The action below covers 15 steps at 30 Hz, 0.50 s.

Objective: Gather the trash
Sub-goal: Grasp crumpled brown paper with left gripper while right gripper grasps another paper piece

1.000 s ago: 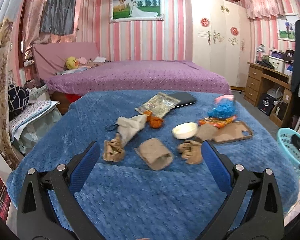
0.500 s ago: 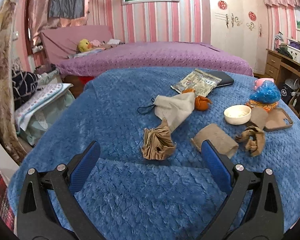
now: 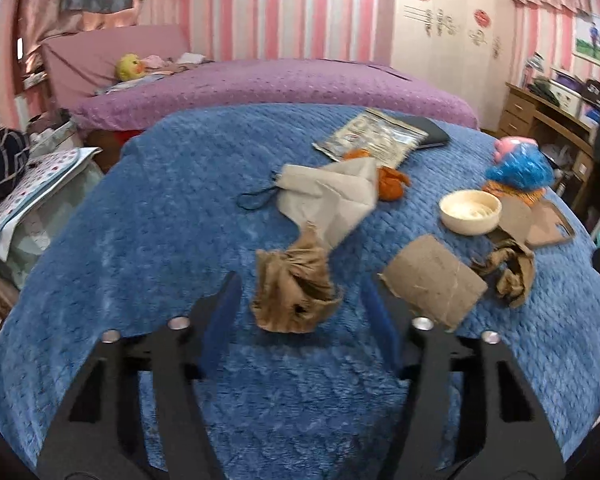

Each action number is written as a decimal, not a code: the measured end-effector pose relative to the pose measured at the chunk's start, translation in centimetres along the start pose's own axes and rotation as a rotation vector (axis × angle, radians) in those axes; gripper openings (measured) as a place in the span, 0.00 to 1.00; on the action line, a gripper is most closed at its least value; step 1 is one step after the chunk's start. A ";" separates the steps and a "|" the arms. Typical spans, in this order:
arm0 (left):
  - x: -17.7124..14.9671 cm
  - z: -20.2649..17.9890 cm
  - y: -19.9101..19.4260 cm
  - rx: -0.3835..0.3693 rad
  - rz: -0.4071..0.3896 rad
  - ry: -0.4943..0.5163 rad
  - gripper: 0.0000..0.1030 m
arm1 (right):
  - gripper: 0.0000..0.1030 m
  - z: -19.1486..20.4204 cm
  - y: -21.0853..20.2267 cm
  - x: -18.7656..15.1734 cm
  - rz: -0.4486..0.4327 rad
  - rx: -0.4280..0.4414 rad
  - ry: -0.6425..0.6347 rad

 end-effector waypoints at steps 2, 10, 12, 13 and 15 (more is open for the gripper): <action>-0.2 -0.4 0.0 -0.012 0.002 0.018 0.38 | 0.96 1.5 0.1 0.2 0.001 0.018 -0.018; -0.3 -0.4 -1.7 0.004 -0.040 0.065 0.33 | 0.96 5.7 1.0 0.3 0.055 0.050 -0.047; -0.3 0.4 -2.2 0.008 -0.050 0.054 0.33 | 0.96 6.9 1.5 0.5 0.064 0.065 -0.056; -0.3 0.9 -2.4 0.009 -0.050 0.042 0.33 | 0.96 7.4 1.7 0.5 0.070 0.069 -0.061; -0.4 2.1 -2.5 0.024 -0.049 0.017 0.33 | 0.96 8.3 2.2 0.7 0.078 0.090 -0.059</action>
Point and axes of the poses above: each gripper's, at about its wrist camera, not at the fingertips, and y roughly the way its jaws point, z to its left, x to its top, the point moved 9 cm from there along y, roughly the way its jaws point, and after that the axes turned 4 degrees about -y, right-handed, at the moved point
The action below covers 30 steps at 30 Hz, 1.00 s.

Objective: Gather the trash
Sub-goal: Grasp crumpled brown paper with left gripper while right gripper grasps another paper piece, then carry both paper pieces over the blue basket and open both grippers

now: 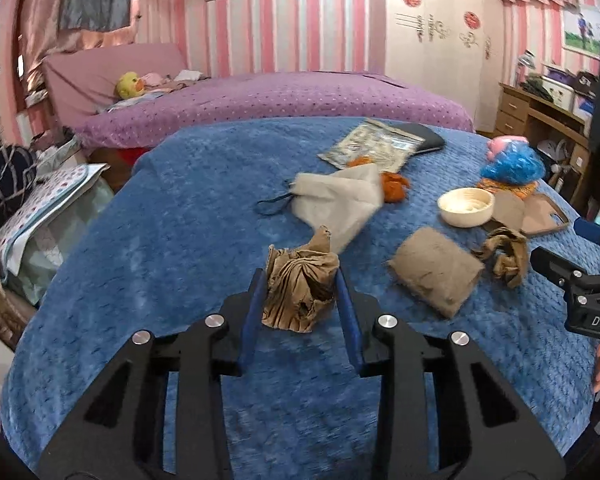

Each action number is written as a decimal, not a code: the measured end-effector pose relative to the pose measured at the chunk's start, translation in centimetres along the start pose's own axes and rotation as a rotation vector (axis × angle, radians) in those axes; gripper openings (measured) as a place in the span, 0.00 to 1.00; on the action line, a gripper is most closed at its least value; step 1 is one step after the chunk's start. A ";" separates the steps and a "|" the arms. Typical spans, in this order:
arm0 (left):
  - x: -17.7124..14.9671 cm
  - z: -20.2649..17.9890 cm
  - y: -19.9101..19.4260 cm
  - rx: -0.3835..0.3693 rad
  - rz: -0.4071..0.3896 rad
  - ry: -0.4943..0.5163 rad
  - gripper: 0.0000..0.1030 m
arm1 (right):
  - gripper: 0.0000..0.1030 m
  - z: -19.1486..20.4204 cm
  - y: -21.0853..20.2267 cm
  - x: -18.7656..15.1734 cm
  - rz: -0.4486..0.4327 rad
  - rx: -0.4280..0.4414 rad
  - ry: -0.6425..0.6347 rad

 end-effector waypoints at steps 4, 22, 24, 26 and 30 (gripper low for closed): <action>0.1 1.8 -0.2 0.010 -0.004 -0.061 0.33 | 0.96 1.0 1.8 0.1 0.051 0.028 0.018; 1.3 -4.1 -3.4 0.017 -0.049 -0.056 0.33 | 0.46 -2.4 -2.5 1.1 0.015 0.191 -0.011; 1.7 -6.3 -4.2 -0.010 -0.053 -0.065 0.33 | 0.46 -5.3 -3.5 0.9 0.005 0.179 0.009; 2.3 -9.4 -5.2 -0.024 -0.072 -0.030 0.33 | 0.46 -9.5 -4.5 0.7 -0.009 0.144 0.054; 3.3 -17.3 -7.4 -0.049 -0.113 0.065 0.33 | 0.46 -16.9 -6.6 -0.1 -0.039 0.070 0.128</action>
Point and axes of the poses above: each gripper's, at about its wrist camera, not at the fingertips, and y roughly the way its jaws point, z to its left, x to its top, the point moved 9 cm from there along y, roughly the way its jaws point, and after that the axes turned 4 degrees about -y, right-handed, at the moved point
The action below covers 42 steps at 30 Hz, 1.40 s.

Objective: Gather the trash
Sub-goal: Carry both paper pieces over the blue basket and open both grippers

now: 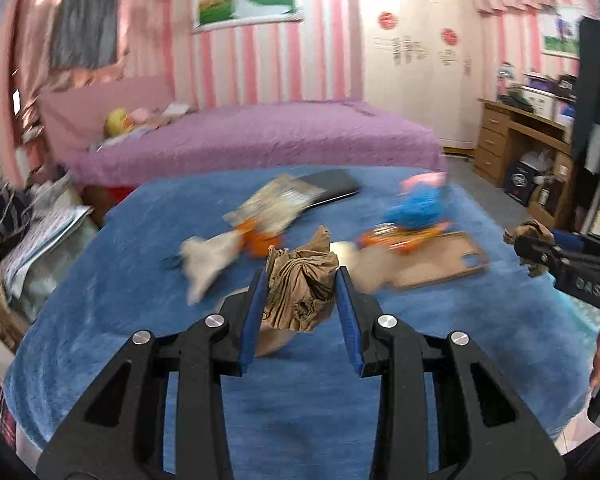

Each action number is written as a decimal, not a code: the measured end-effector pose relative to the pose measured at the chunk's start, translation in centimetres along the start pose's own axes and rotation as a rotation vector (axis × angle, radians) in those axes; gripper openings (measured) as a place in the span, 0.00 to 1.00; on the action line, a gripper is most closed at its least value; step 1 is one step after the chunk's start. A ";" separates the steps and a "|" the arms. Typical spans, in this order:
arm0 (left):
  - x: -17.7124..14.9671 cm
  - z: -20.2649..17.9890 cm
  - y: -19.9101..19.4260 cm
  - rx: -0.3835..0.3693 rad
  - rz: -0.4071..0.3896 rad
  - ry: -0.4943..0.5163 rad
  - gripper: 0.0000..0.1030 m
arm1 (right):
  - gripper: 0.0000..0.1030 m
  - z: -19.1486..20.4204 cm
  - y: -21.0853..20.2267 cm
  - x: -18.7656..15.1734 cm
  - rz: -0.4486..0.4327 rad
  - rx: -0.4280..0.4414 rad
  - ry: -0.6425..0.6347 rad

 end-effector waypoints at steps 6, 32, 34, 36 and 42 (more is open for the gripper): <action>1.3 -9.8 -0.2 -0.091 0.027 0.028 0.33 | 0.46 -11.5 -3.1 -1.2 -0.013 -0.132 0.074; -6.4 -38.0 7.0 -0.437 0.162 0.234 0.34 | 0.46 -32.2 -4.4 -9.3 0.010 -0.354 0.246; -6.7 -38.9 7.3 -0.447 0.177 0.262 0.41 | 0.46 -32.6 -4.9 -9.9 0.009 -0.354 0.252; -6.3 -38.8 7.2 -0.426 0.155 0.262 0.63 | 0.46 -32.6 -5.2 -10.1 0.005 -0.362 0.253; -3.8 -36.0 5.9 -0.344 0.064 0.244 0.89 | 0.46 -32.3 -5.3 -10.1 -0.012 -0.357 0.277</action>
Point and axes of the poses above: each gripper's, at about its wrist camera, not at the fingertips, and y roughly the way its jaws point, z to its left, x to its top, the point moved 9 cm from there along y, roughly the way its jaws point, and after that the axes turned 4 degrees about -y, right-handed, at the moved point
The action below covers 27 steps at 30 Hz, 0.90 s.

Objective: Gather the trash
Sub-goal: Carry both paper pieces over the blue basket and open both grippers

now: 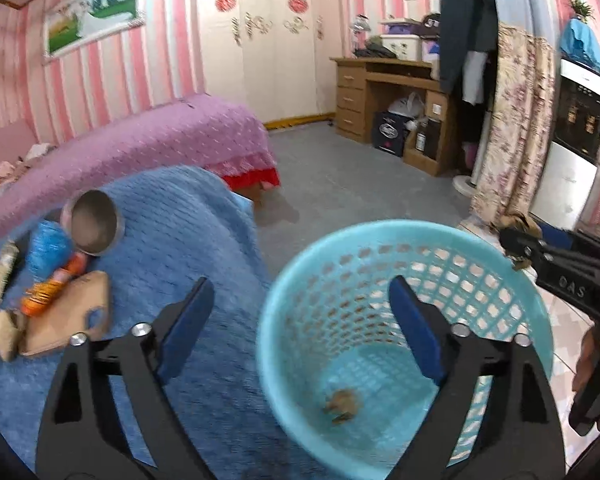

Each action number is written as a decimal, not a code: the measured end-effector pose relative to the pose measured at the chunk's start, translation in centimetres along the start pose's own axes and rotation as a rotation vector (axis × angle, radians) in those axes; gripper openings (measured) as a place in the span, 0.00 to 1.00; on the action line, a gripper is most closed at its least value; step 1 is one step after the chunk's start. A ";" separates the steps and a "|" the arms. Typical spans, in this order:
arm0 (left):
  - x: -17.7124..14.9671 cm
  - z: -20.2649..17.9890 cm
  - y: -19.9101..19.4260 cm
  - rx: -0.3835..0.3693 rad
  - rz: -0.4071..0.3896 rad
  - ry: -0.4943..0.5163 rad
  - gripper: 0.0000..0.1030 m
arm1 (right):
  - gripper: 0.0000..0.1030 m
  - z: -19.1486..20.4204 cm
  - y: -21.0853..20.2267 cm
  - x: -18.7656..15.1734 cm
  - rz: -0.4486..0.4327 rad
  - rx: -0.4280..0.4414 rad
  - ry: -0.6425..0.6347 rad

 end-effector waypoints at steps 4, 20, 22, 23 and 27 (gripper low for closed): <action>0.7 2.7 -1.5 0.043 -0.023 -0.037 0.93 | 0.46 1.2 0.0 -0.5 0.007 0.003 -0.012; -0.3 9.9 -5.5 0.126 -0.025 -0.105 0.94 | 0.87 3.3 -0.7 0.1 -0.010 -0.058 0.006; -0.5 11.2 -6.3 0.141 -0.024 -0.111 0.94 | 0.87 4.1 -1.0 0.5 -0.021 -0.056 0.015; -0.5 12.0 -6.7 0.150 -0.027 -0.113 0.94 | 0.87 4.8 -1.2 0.8 -0.027 -0.048 0.023; -0.9 15.8 -8.7 0.204 -0.042 -0.124 0.95 | 0.93 7.6 -1.2 1.5 -0.034 -0.027 0.031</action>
Point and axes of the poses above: each gripper's, at about its wrist camera, not at the fingertips, and y roughly the way its jaws point, z to its left, x to its top, the point moved 9 cm from there along y, roughly the way its jaws point, and after that the axes turned 4 degrees about -y, right-handed, at the moved point
